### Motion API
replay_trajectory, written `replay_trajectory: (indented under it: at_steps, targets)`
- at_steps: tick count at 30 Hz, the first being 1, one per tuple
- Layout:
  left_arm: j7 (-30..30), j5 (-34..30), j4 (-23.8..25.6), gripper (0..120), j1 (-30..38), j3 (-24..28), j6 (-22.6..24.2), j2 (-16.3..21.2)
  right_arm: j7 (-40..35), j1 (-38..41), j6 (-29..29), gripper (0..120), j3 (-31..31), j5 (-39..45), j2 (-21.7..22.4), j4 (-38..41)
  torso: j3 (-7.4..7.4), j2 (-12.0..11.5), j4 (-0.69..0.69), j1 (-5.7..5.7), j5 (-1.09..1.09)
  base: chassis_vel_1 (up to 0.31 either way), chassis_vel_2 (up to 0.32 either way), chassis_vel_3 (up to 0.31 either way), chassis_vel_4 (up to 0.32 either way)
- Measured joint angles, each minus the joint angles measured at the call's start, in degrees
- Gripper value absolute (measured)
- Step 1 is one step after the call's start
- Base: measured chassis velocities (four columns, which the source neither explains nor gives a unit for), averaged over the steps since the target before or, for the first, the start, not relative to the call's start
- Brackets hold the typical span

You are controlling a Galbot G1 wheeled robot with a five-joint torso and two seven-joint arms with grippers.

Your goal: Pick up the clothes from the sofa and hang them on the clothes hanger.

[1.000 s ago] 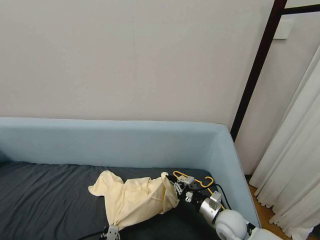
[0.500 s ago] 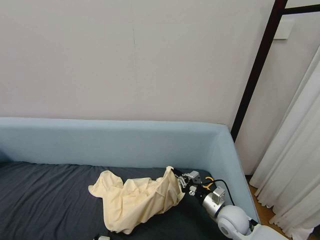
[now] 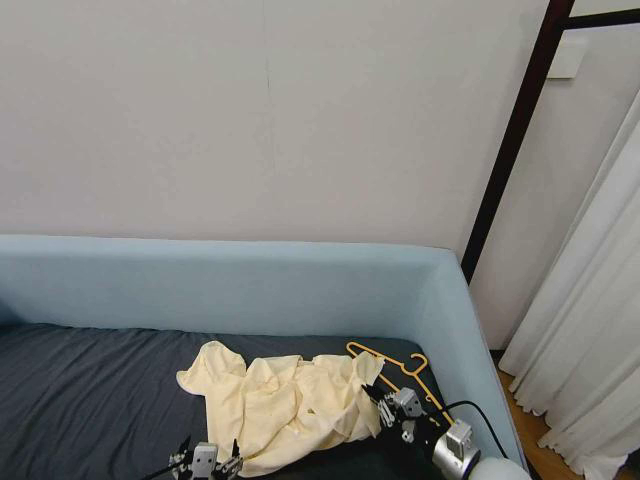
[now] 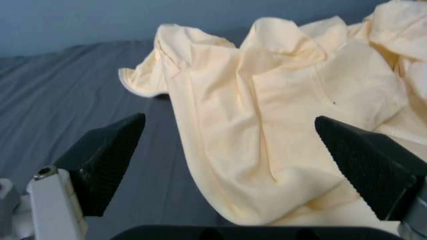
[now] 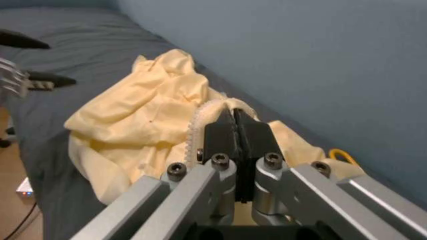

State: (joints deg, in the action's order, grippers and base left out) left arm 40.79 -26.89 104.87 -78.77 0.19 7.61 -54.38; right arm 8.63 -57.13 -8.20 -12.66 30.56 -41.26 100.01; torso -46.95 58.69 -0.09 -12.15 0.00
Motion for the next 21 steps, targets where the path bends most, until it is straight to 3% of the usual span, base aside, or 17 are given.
replay_trajectory:
  at_steps: [2, 13, 21]
  targets:
    - [-2.0, 0.0, -2.5, 100, 1.1, 0.6, -0.4, -1.1, 0.6, 1.6, -0.2, 0, -1.5, 0.6, -0.3, -0.4, 0.0, 0.0, 0.05, 0.0, -0.01, 0.0, 0.0, 0.0, 0.0]
    - [-13.3, 5.7, -14.0, 100, 7.6, 5.3, -5.4, -3.4, 0.9, 2.2, -0.8, 0, -3.5, 1.3, -1.3, -1.3, 0.0, 0.0, 0.01, 0.0, 0.0, 0.0, 0.0, 0.0, 0.0]
    - [-17.0, 5.8, -20.4, 99, 13.5, 8.4, -7.4, -6.2, 0.8, 1.9, -0.9, 0, -3.1, 1.4, -1.9, -1.3, 0.0, 0.0, 0.0, 0.0, -0.01, 0.0, 0.0, 0.0, 0.0]
